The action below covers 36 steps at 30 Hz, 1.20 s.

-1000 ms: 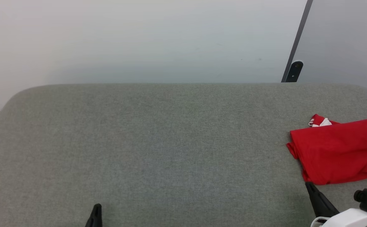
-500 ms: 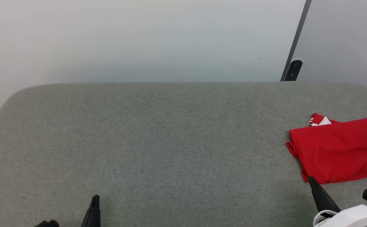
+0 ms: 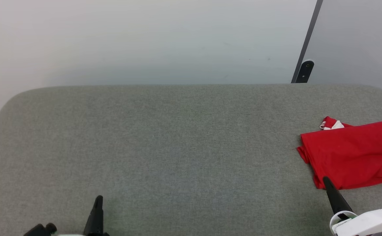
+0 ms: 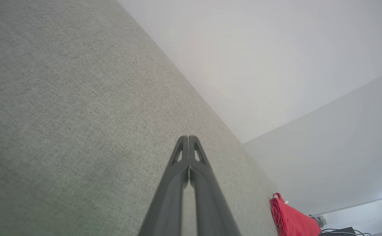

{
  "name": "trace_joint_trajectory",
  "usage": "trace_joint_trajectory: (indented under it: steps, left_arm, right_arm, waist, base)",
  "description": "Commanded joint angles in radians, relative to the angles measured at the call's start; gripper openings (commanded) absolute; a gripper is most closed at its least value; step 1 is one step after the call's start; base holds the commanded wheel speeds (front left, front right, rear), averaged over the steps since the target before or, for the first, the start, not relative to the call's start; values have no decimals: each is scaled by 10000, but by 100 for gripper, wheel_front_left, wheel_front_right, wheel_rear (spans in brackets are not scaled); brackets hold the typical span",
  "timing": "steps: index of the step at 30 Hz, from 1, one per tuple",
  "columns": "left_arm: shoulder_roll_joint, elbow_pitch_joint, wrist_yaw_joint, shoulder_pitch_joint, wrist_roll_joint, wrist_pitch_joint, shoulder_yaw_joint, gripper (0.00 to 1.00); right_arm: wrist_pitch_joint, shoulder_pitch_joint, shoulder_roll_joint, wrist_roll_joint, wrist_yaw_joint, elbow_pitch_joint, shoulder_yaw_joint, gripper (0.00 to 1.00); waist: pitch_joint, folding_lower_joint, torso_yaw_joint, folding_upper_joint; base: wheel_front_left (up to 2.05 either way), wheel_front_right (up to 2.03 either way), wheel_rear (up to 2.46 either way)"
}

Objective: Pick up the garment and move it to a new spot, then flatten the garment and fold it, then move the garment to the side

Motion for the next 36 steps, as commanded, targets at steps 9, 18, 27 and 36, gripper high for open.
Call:
trace_joint_trajectory:
  steps: [9,18,27,36]
  left_arm:
    - [-13,23,-86,-476,-1129,296,133,0]
    - [-46,130,-112,-709,-2060,557,216,0]
    - [-73,233,-138,-933,-2929,787,293,0]
    - [-103,327,-158,-1140,-3716,1023,360,0]
  right_arm:
    - [-65,-365,56,1107,-5,124,-147,0]
    - [-97,-531,115,2016,-6,308,-248,0]
    - [-113,-659,174,2817,-6,481,-325,0]
    - [-131,-770,225,3586,-7,643,-402,0]
  waist:
    - [30,0,-25,0]
    - [62,0,-51,0]
    - [93,0,-77,0]
    - [124,0,-102,0]
  base:
    - [0,0,0]
    - [0,0,0]
    - [0,0,0]
    - [0,0,0]
